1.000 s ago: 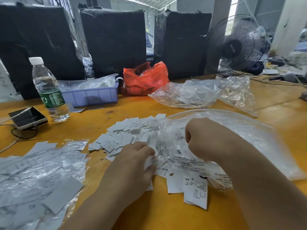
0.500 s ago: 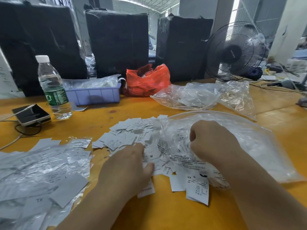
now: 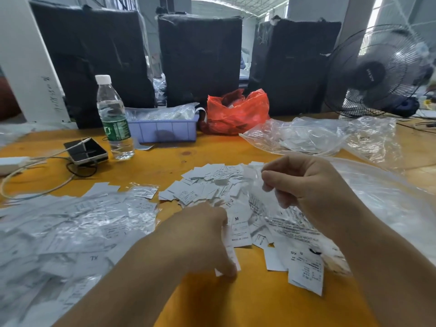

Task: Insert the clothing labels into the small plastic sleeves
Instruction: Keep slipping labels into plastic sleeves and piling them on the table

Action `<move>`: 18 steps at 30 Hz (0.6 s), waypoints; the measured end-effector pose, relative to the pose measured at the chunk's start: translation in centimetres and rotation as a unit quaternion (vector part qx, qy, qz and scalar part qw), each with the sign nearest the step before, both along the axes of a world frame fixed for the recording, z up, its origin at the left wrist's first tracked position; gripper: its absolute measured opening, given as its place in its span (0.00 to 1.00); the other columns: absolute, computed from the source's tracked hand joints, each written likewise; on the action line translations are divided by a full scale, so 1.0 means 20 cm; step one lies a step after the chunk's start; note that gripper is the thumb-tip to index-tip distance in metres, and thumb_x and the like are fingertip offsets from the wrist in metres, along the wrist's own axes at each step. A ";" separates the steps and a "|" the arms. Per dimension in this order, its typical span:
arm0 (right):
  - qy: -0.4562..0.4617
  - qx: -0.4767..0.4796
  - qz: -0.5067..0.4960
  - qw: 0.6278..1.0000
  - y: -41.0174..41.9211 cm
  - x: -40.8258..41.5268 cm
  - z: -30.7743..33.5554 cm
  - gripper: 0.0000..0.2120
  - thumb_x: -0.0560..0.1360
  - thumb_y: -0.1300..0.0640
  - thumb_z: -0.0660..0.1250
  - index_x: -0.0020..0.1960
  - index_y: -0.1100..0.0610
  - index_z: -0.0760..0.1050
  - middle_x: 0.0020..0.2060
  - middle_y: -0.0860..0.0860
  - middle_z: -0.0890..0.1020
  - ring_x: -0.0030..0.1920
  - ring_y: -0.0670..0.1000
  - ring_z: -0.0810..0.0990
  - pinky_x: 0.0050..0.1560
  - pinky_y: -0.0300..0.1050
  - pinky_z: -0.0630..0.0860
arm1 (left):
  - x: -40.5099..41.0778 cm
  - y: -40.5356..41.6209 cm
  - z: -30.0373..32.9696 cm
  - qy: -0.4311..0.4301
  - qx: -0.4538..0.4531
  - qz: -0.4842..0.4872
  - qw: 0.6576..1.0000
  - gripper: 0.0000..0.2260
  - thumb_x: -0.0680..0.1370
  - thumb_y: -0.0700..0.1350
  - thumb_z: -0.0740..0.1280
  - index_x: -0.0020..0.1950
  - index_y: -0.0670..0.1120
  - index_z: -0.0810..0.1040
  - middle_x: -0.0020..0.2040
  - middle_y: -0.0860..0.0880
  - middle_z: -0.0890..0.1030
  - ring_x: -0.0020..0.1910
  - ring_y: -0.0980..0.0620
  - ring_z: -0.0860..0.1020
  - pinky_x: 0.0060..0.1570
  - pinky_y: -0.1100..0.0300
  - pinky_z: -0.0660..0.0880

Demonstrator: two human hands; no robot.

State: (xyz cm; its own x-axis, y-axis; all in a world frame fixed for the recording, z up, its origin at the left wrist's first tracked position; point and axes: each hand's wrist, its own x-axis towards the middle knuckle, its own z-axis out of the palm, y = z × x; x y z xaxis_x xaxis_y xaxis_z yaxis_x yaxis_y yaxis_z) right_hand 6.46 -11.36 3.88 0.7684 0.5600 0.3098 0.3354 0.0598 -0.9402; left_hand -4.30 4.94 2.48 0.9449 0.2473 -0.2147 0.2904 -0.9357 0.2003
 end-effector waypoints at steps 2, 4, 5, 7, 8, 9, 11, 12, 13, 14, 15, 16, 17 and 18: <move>0.002 0.015 0.017 1.000 0.02 -0.02 0.00 0.03 0.67 0.57 0.74 0.39 0.56 0.83 0.30 0.55 0.82 0.25 0.49 0.72 0.25 0.39 0.71 | 0.01 0.00 0.00 0.008 -0.020 0.008 1.000 0.34 0.63 0.61 0.78 0.65 0.58 0.70 0.53 0.59 0.72 0.49 0.55 0.72 0.37 0.62 0.71; -0.005 0.020 0.022 1.000 0.03 -0.04 0.00 0.06 0.64 0.53 0.74 0.37 0.55 0.82 0.28 0.52 0.80 0.25 0.48 0.72 0.25 0.39 0.71 | 0.00 0.02 0.00 0.007 -0.049 0.014 0.999 0.32 0.63 0.61 0.78 0.63 0.58 0.71 0.48 0.61 0.71 0.45 0.58 0.72 0.36 0.63 0.70; -0.009 0.020 0.023 0.999 0.05 -0.06 0.01 0.07 0.64 0.51 0.74 0.36 0.55 0.82 0.27 0.50 0.78 0.26 0.48 0.72 0.25 0.39 0.71 | -0.01 0.03 0.00 -0.001 -0.059 0.017 0.998 0.30 0.63 0.61 0.78 0.61 0.58 0.72 0.46 0.61 0.71 0.43 0.60 0.71 0.37 0.63 0.70; -0.011 0.015 0.023 1.000 0.07 -0.09 0.01 0.09 0.64 0.50 0.74 0.34 0.55 0.81 0.26 0.50 0.76 0.25 0.47 0.72 0.24 0.38 0.71 | -0.03 0.04 -0.03 -0.034 -0.069 0.020 0.997 0.23 0.64 0.59 0.78 0.54 0.54 0.76 0.44 0.58 0.74 0.40 0.60 0.71 0.37 0.61 0.70; -0.008 0.013 0.023 1.000 0.08 -0.11 0.01 0.09 0.64 0.50 0.74 0.32 0.55 0.80 0.26 0.50 0.75 0.24 0.46 0.71 0.24 0.37 0.70 | -0.04 0.05 -0.04 -0.057 -0.067 0.015 0.996 0.18 0.65 0.58 0.77 0.48 0.52 0.77 0.43 0.56 0.76 0.38 0.58 0.71 0.36 0.60 0.70; -0.006 0.009 0.027 1.000 0.10 -0.12 0.02 0.09 0.64 0.50 0.74 0.31 0.54 0.79 0.25 0.50 0.74 0.23 0.45 0.71 0.23 0.37 0.70 | -0.05 0.06 -0.05 -0.084 -0.065 0.012 0.994 0.13 0.67 0.56 0.75 0.42 0.51 0.76 0.39 0.54 0.76 0.36 0.56 0.71 0.34 0.59 0.68; 0.001 0.000 0.051 0.999 0.14 -0.16 0.03 0.11 0.66 0.49 0.74 0.30 0.53 0.76 0.24 0.48 0.73 0.23 0.44 0.72 0.23 0.36 0.69 | -0.09 0.09 -0.06 -0.133 -0.076 0.018 0.988 0.11 0.70 0.53 0.71 0.36 0.50 0.71 0.36 0.53 0.73 0.33 0.55 0.68 0.31 0.60 0.64; 0.008 -0.003 0.068 0.998 0.16 -0.17 0.03 0.11 0.67 0.49 0.73 0.31 0.53 0.76 0.24 0.48 0.73 0.23 0.45 0.72 0.24 0.37 0.70 | -0.11 0.11 -0.06 -0.155 -0.086 0.026 0.984 0.10 0.71 0.51 0.70 0.37 0.49 0.71 0.36 0.53 0.73 0.32 0.55 0.68 0.30 0.60 0.64; 0.019 -0.004 0.086 0.996 0.18 -0.19 0.04 0.11 0.68 0.50 0.73 0.33 0.54 0.75 0.25 0.49 0.73 0.24 0.46 0.72 0.24 0.37 0.70 | -0.13 0.14 -0.05 -0.179 -0.099 0.035 0.978 0.09 0.72 0.49 0.70 0.40 0.47 0.73 0.36 0.51 0.74 0.32 0.54 0.69 0.30 0.60 0.64; 0.033 -0.006 0.105 0.994 0.21 -0.20 0.04 0.10 0.70 0.51 0.72 0.35 0.56 0.75 0.25 0.50 0.74 0.24 0.48 0.72 0.24 0.37 0.71 | -0.15 0.16 -0.04 -0.202 -0.118 0.046 0.971 0.08 0.72 0.48 0.71 0.41 0.46 0.74 0.37 0.50 0.76 0.31 0.54 0.70 0.29 0.61 0.66; 0.053 -0.011 0.124 0.991 0.24 -0.22 0.05 0.09 0.71 0.54 0.71 0.38 0.58 0.75 0.26 0.52 0.75 0.24 0.49 0.72 0.24 0.39 0.71 | -0.17 0.19 -0.03 -0.226 -0.145 0.055 0.962 0.08 0.72 0.47 0.72 0.41 0.47 0.75 0.37 0.49 0.77 0.30 0.55 0.72 0.28 0.61 0.67; 0.075 -0.017 0.143 0.987 0.27 -0.23 0.06 0.07 0.73 0.57 0.71 0.41 0.59 0.75 0.27 0.53 0.77 0.25 0.50 0.73 0.24 0.40 0.71 | -0.20 0.21 -0.02 -0.248 -0.179 0.061 0.950 0.08 0.71 0.47 0.73 0.41 0.47 0.76 0.36 0.48 0.78 0.30 0.55 0.73 0.28 0.61 0.69; 0.099 -0.025 0.162 0.981 0.30 -0.24 0.08 0.05 0.73 0.61 0.71 0.44 0.60 0.75 0.28 0.54 0.79 0.25 0.50 0.74 0.25 0.41 0.72 | -0.22 0.23 -0.01 -0.266 -0.216 0.064 0.937 0.09 0.69 0.47 0.75 0.41 0.47 0.76 0.37 0.47 0.79 0.29 0.56 0.74 0.28 0.61 0.70; 0.122 -0.029 0.180 0.976 0.33 -0.25 0.08 0.05 0.72 0.63 0.71 0.46 0.60 0.76 0.30 0.55 0.80 0.25 0.50 0.75 0.25 0.41 0.72 | -0.25 0.25 -0.01 -0.281 -0.250 0.066 0.924 0.10 0.67 0.48 0.75 0.41 0.48 0.77 0.37 0.46 0.80 0.29 0.56 0.75 0.28 0.60 0.71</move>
